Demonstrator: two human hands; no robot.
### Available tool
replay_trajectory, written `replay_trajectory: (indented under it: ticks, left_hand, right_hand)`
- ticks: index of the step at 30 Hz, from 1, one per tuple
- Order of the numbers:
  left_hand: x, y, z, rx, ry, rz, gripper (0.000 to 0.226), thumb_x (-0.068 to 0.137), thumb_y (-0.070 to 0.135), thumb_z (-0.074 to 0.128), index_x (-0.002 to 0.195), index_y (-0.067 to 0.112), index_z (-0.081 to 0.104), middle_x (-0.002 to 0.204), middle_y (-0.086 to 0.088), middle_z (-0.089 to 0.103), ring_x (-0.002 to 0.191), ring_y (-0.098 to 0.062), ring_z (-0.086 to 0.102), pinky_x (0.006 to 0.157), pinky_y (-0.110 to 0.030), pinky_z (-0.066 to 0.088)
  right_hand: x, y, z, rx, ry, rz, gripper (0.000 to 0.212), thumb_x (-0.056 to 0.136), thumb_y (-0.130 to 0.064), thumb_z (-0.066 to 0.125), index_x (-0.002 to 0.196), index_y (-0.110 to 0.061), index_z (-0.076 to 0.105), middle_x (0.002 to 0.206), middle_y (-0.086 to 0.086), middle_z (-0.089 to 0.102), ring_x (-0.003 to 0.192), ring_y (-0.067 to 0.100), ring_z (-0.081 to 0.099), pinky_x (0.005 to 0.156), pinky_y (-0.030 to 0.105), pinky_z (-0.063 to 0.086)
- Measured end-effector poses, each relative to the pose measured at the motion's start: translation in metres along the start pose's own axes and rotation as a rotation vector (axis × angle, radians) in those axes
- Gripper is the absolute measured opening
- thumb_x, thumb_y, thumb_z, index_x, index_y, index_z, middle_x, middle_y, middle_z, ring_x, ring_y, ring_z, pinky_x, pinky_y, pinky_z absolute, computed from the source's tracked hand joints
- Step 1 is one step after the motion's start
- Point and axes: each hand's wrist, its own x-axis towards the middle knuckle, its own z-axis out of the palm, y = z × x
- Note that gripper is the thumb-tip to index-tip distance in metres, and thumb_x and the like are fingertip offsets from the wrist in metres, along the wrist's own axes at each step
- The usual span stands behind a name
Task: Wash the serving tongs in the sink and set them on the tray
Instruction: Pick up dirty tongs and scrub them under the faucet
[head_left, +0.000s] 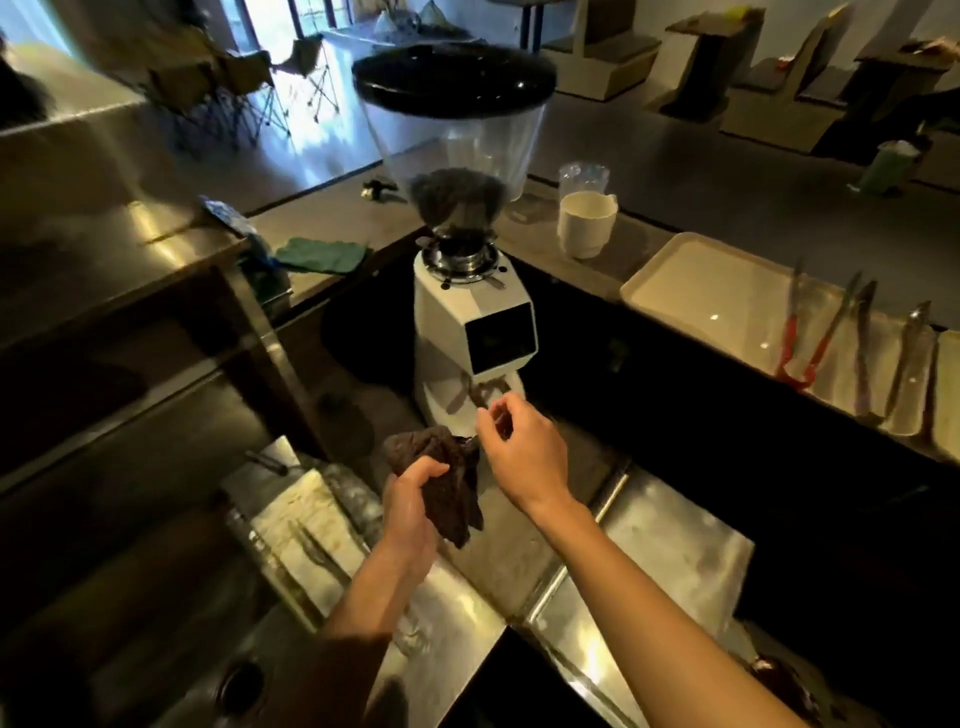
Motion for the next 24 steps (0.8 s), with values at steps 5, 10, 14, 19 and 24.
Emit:
replay_trajectory:
  ticks: [5, 10, 14, 19, 24]
  left_hand:
    - [-0.013, 0.000, -0.075, -0.035, 0.113, -0.128, 0.033, 0.079, 0.007, 0.050, 0.105, -0.004, 0.068, 0.091, -0.022, 0.070, 0.082, -0.033, 0.067, 0.078, -0.041, 0.053]
    - [-0.024, -0.006, -0.143, -0.098, 0.213, -0.107, 0.034, 0.065, 0.010, 0.056, 0.093, -0.008, 0.062, 0.075, -0.018, 0.064, 0.064, -0.029, 0.062, 0.066, -0.034, 0.049]
    - [-0.038, -0.008, -0.177, -0.199, 0.213, -0.105, 0.014, 0.065, 0.006, 0.052, 0.077, -0.002, 0.053, 0.061, -0.011, 0.061, 0.053, -0.023, 0.060, 0.054, -0.028, 0.050]
    - [-0.045, -0.018, -0.223, -0.164, 0.366, -0.093, 0.031, 0.084, -0.006, 0.029, 0.084, -0.001, 0.060, 0.075, -0.017, 0.060, 0.060, -0.023, 0.060, 0.054, -0.030, 0.050]
    - [-0.044, -0.021, -0.246, -0.243, 0.457, -0.132, 0.025, 0.084, -0.005, 0.033, 0.089, -0.002, 0.057, 0.072, -0.015, 0.063, 0.063, -0.025, 0.062, 0.062, -0.035, 0.045]
  right_hand:
    - [-0.038, -0.011, 0.070, 0.027, -0.182, 0.052, 0.021, 0.095, -0.044, 0.052, 0.083, -0.027, 0.052, 0.078, -0.009, 0.061, 0.073, 0.013, 0.057, 0.064, 0.035, 0.044]
    - [-0.074, 0.001, 0.151, -0.101, -0.420, 0.030, 0.016, 0.093, -0.041, 0.054, 0.094, -0.025, 0.051, 0.095, -0.004, 0.061, 0.092, 0.023, 0.062, 0.075, 0.037, 0.048]
    - [-0.091, 0.013, 0.199, -0.339, -0.678, 0.015, 0.043, 0.093, -0.047, 0.058, 0.122, -0.017, 0.051, 0.128, 0.012, 0.054, 0.118, 0.033, 0.055, 0.093, 0.039, 0.045]
    - [-0.114, 0.016, 0.242, -0.549, -0.797, 0.008, 0.072, 0.088, -0.062, 0.058, 0.140, -0.014, 0.044, 0.154, 0.020, 0.032, 0.141, 0.036, 0.032, 0.107, 0.043, 0.037]
    - [-0.120, 0.020, 0.258, -0.704, -0.766, -0.025, 0.062, 0.096, -0.056, 0.050, 0.140, -0.015, 0.040, 0.156, 0.022, 0.029, 0.140, 0.034, 0.034, 0.105, 0.040, 0.039]
